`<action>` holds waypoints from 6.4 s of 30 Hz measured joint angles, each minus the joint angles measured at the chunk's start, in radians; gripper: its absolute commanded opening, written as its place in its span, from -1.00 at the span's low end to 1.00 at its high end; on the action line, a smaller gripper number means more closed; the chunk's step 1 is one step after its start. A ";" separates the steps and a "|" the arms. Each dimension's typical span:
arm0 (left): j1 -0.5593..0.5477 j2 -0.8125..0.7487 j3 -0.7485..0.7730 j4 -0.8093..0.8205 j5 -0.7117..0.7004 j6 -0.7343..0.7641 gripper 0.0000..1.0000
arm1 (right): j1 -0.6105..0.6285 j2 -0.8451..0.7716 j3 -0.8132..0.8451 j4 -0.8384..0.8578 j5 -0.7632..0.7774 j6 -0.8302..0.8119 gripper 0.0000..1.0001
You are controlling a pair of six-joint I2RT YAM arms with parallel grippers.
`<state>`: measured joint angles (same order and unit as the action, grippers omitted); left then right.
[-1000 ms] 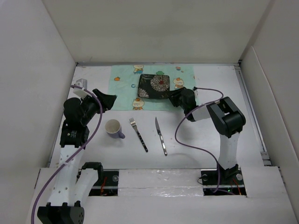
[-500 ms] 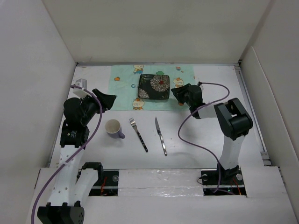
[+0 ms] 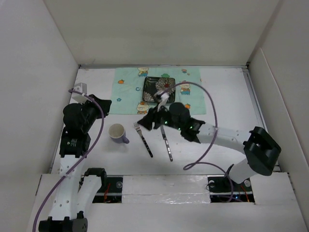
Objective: Set the dinner table for one person
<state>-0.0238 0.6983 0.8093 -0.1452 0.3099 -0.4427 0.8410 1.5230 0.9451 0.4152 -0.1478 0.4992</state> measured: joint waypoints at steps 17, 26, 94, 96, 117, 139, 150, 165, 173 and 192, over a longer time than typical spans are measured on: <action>0.000 -0.068 0.001 -0.043 -0.131 0.061 -0.22 | 0.369 0.346 0.114 -0.116 0.313 -0.246 0.34; -0.006 -0.069 0.001 -0.047 -0.135 0.061 -0.22 | 0.372 0.431 0.227 -0.119 0.386 -0.270 0.27; -0.008 -0.050 0.001 -0.047 -0.100 0.061 -0.16 | -0.611 0.777 0.859 -0.322 0.473 -0.245 -0.43; -0.008 -0.050 0.001 -0.047 -0.100 0.061 -0.16 | -0.611 0.777 0.858 -0.320 0.476 -0.246 -0.21; -0.008 -0.057 0.001 -0.047 -0.101 0.064 -1.00 | -0.124 0.021 0.136 -0.197 0.446 -0.180 -1.00; -0.008 -0.061 0.001 -0.047 -0.100 0.063 -0.40 | 0.278 0.019 -0.178 -0.594 0.576 0.102 -0.01; -0.008 -0.058 0.001 -0.047 -0.099 0.063 -0.40 | 0.285 0.064 -0.162 -0.606 0.646 0.171 -1.00; -0.008 -0.047 0.001 -0.047 -0.101 0.063 -0.39 | -0.184 -0.051 0.040 -0.491 0.567 -0.023 -1.00; -0.008 -0.045 0.001 -0.048 -0.140 0.052 -0.38 | -0.410 0.358 0.370 -0.440 0.414 -0.100 -1.00; -0.007 -0.002 0.001 -0.063 -0.156 0.041 -0.33 | -0.522 0.639 0.678 -0.601 0.287 -0.182 -1.00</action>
<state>-0.0311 0.6968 0.8101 -0.2077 0.1535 -0.4015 0.3187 2.1616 1.6226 -0.1860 0.1394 0.3172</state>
